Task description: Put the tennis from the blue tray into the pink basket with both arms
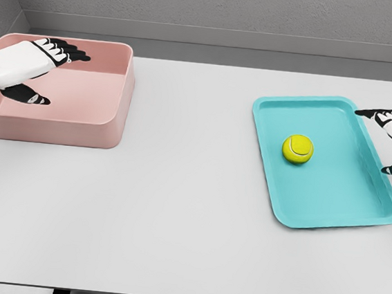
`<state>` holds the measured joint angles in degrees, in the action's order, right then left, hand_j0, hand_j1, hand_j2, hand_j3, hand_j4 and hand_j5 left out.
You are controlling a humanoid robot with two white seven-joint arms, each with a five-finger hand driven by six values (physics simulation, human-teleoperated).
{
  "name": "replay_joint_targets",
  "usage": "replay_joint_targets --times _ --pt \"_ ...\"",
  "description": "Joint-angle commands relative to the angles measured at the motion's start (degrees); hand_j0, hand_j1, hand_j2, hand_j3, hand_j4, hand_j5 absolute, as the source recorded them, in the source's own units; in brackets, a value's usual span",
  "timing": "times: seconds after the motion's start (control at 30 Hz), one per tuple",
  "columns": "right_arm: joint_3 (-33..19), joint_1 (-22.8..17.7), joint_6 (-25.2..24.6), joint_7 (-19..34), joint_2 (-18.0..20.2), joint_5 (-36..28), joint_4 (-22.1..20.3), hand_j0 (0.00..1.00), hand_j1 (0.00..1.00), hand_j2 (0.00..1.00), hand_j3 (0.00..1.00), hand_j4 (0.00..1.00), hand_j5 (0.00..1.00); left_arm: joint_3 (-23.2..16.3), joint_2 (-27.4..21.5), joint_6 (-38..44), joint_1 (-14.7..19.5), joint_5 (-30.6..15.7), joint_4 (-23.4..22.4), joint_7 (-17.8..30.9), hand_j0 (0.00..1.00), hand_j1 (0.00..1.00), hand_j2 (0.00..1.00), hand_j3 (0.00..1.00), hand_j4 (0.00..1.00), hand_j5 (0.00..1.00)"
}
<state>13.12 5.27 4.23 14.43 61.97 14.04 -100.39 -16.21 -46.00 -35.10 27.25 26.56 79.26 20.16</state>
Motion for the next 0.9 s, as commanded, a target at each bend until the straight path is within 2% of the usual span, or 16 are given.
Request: replay_joint_targets --times 0.0,0.17,0.2,0.3,0.43,0.5,0.6,0.67,0.7,0.87 --pt "0.0 0.1 -0.1 0.0 0.1 -0.1 0.0 1.0 1.0 1.0 1.0 1.0 1.0 0.0 -0.1 0.1 0.0 -0.4 0.0 0.0 1.0 1.0 1.0 1.0 1.0 1.0" --pt "0.5 0.5 -0.7 1.8 -0.1 -0.2 0.1 1.0 1.0 1.0 1.0 1.0 1.0 0.0 -0.1 0.1 0.0 -0.4 0.0 0.0 1.0 1.0 1.0 1.0 1.0 1.0" --pt "1.6 1.9 -0.8 1.8 -0.3 -0.1 0.2 1.0 1.0 1.0 1.0 1.0 1.0 0.0 -0.1 0.1 0.0 -0.4 0.0 0.0 1.0 1.0 1.0 1.0 1.0 1.0" --pt "9.3 10.8 -1.0 3.4 -2.5 0.2 2.0 1.0 1.0 1.0 1.0 1.0 1.0 0.0 -0.1 0.1 0.0 -0.5 0.0 0.0 1.0 1.0 1.0 1.0 1.0 1.0" --pt "18.2 19.7 -1.0 5.7 -5.9 0.4 5.6 1.0 1.0 1.0 1.0 1.0 1.0 0.0 -0.1 0.1 0.0 -0.5 0.0 0.0 1.0 1.0 1.0 1.0 1.0 1.0" --pt "21.2 22.2 -1.0 6.4 -7.0 0.4 7.3 1.0 1.0 1.0 1.0 1.0 1.0 0.1 -0.1 0.1 0.0 -0.5 0.0 0.0 1.0 1.0 1.0 1.0 1.0 1.0" --pt "22.4 23.7 -1.1 9.0 -7.9 0.4 7.9 1.0 1.0 1.0 1.0 1.0 1.0 1.6 -0.4 0.1 -0.1 -0.4 -0.2 0.0 1.0 1.0 1.0 1.0 1.0 1.0" --pt "25.0 26.1 -1.3 10.9 -9.8 0.4 8.6 1.0 1.0 1.0 1.0 1.0 1.0 1.6 -0.5 0.1 -0.1 -0.4 -0.2 0.0 1.0 1.0 1.0 1.0 1.0 1.0" --pt "27.8 28.3 -3.8 11.1 -10.7 0.5 8.9 1.0 1.0 1.0 1.0 1.0 1.0 1.6 -0.7 0.1 -0.2 -0.4 -0.1 0.0 1.0 1.0 1.0 1.0 1.0 1.0" --pt "31.4 30.8 -4.1 11.2 -12.7 0.5 11.8 1.0 1.0 1.0 1.0 1.0 1.0 1.3 -1.3 0.1 -0.4 -0.6 0.9 0.0 1.0 1.0 1.0 1.0 1.0 1.0"
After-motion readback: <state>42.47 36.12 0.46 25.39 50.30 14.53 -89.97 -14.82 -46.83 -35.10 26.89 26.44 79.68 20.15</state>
